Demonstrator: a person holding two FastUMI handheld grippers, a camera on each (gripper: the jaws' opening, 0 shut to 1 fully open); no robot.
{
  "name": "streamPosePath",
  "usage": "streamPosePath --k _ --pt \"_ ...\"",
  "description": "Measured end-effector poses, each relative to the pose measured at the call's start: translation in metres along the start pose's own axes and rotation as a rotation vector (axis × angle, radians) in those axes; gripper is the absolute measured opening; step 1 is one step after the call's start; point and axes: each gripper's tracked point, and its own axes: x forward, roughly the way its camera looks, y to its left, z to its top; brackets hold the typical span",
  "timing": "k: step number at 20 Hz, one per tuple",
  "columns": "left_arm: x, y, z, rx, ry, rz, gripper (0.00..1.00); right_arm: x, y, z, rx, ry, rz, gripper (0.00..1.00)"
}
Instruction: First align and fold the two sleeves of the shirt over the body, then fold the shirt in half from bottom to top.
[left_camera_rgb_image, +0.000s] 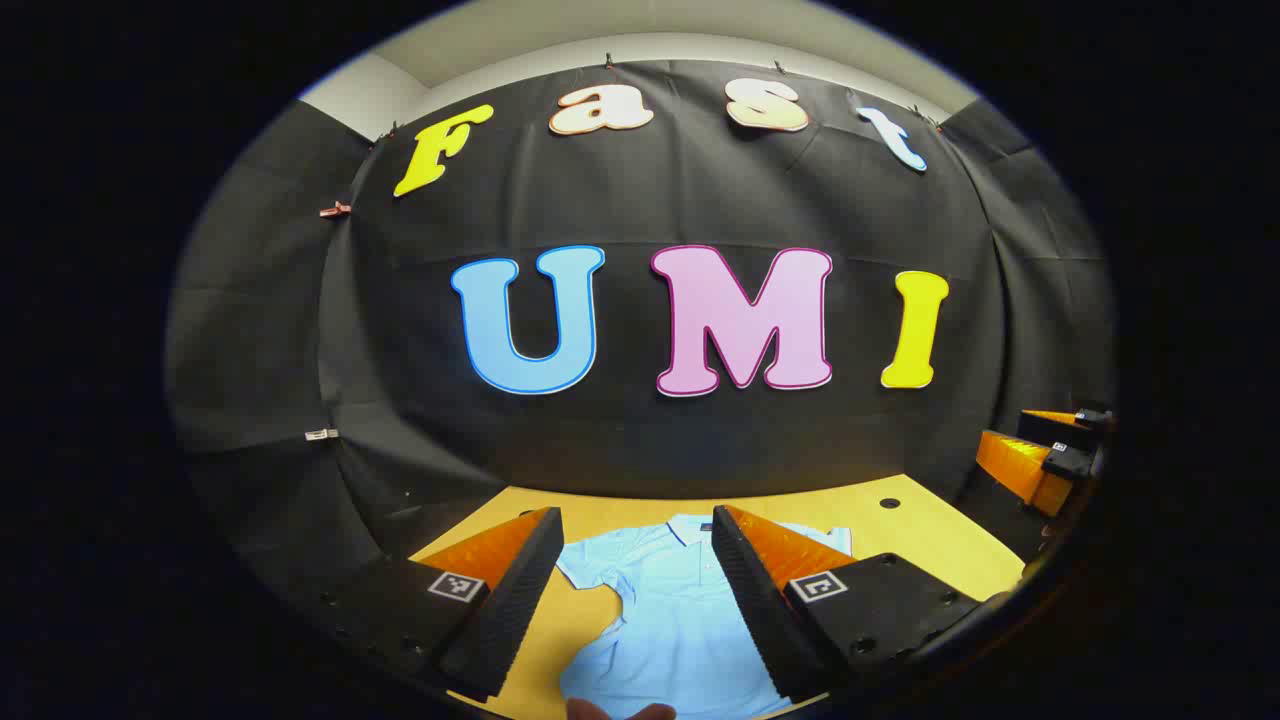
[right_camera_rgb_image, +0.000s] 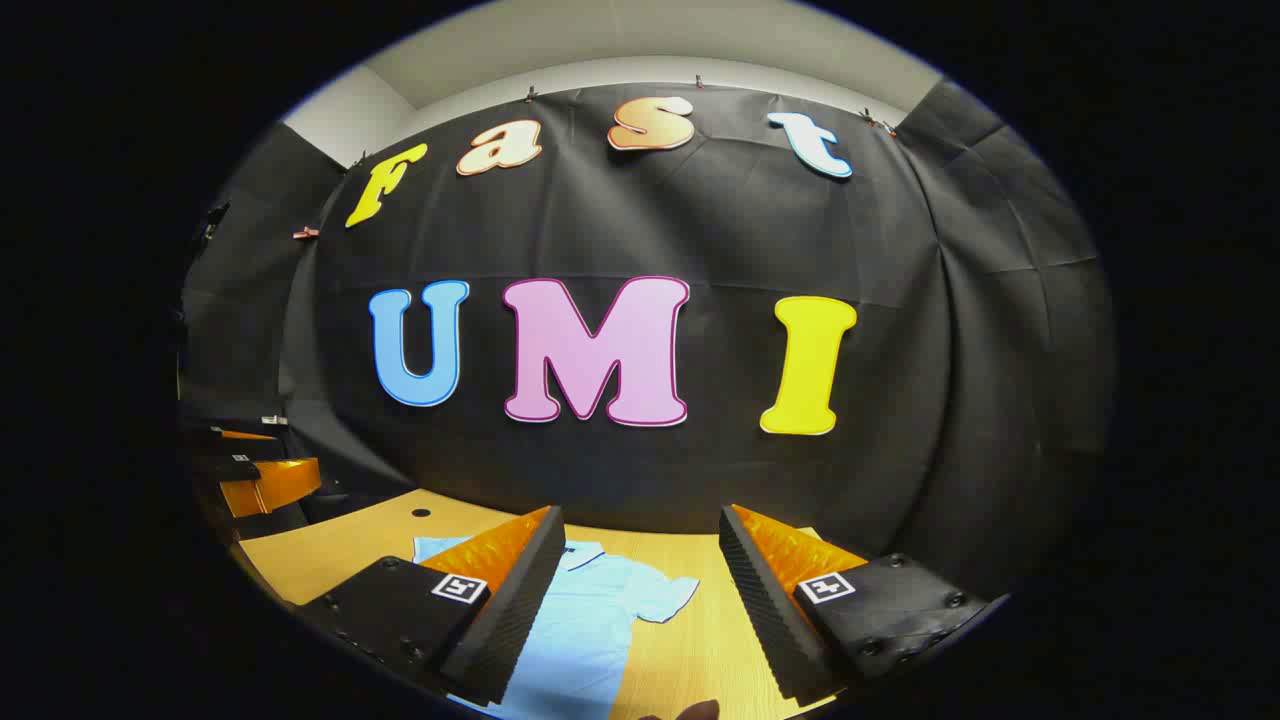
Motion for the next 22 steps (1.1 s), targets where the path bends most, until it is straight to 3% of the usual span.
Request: streamPosePath --k 16,22 --pt "0.001 0.008 -0.006 0.015 0.014 0.002 0.95 0.005 0.013 -0.005 0.007 0.023 0.016 0.96" --pt "-0.002 0.010 -0.008 0.021 0.025 0.000 0.95 0.064 -0.006 -0.059 0.045 0.194 -0.038 0.97"
